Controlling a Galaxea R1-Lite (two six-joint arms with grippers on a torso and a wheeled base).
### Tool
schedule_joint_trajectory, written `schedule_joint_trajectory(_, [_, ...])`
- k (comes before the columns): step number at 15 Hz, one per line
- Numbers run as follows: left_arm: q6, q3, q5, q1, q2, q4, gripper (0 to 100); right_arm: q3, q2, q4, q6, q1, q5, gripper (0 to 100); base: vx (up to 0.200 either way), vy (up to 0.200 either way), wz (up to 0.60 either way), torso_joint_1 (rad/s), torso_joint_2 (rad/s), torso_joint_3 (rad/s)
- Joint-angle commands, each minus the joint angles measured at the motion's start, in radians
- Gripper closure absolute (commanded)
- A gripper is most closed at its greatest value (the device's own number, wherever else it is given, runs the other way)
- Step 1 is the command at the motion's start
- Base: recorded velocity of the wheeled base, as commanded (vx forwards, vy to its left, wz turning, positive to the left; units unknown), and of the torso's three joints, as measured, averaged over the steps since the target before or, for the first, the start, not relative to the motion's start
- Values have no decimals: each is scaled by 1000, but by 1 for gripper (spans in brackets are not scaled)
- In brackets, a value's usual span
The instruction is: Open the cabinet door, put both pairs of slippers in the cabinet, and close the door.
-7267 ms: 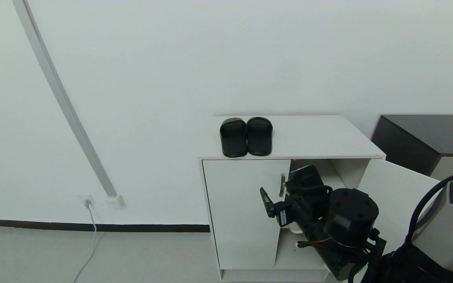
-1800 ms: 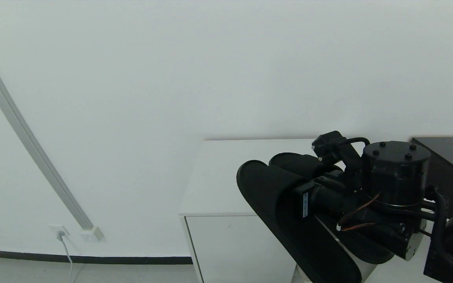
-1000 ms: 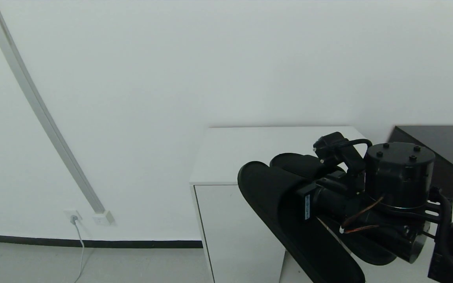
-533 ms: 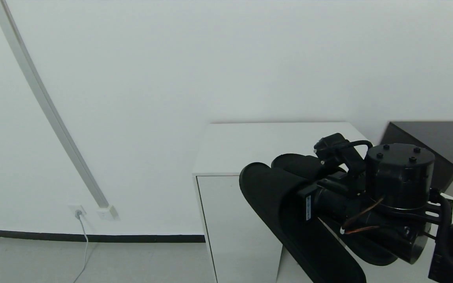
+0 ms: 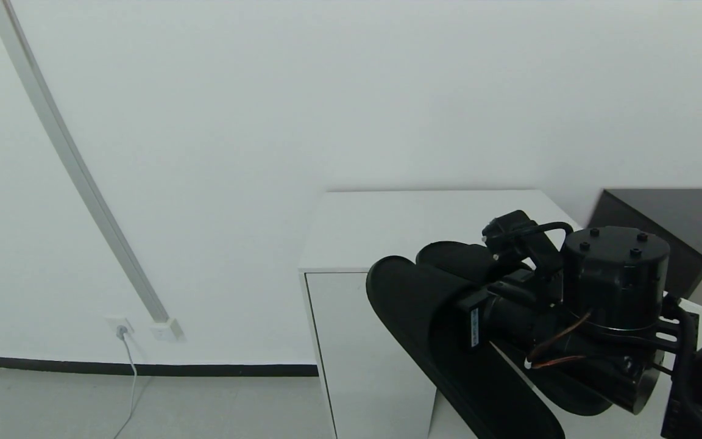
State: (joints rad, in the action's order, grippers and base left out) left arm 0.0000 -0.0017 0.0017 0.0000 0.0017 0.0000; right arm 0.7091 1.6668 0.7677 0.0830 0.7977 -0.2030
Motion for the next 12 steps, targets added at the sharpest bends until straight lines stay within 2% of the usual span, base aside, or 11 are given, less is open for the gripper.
schedule_joint_trajectory(1, [0, 0, 0, 0, 0, 0, 100, -4, 10, 12, -2, 0, -1, 100, 0, 0, 0, 0, 0, 0])
schedule_joint_trajectory(4, [3, 0, 0, 0, 0, 0, 100, -16, 10, 15, -25, -2, 0, 100, 0, 0, 0, 0, 0, 0])
schedule_joint_trajectory(12, [5, 0, 0, 0, 0, 0, 100, -19, 8, 15, -28, -2, -1, 100, 0, -200, 0, 3, 2, 2])
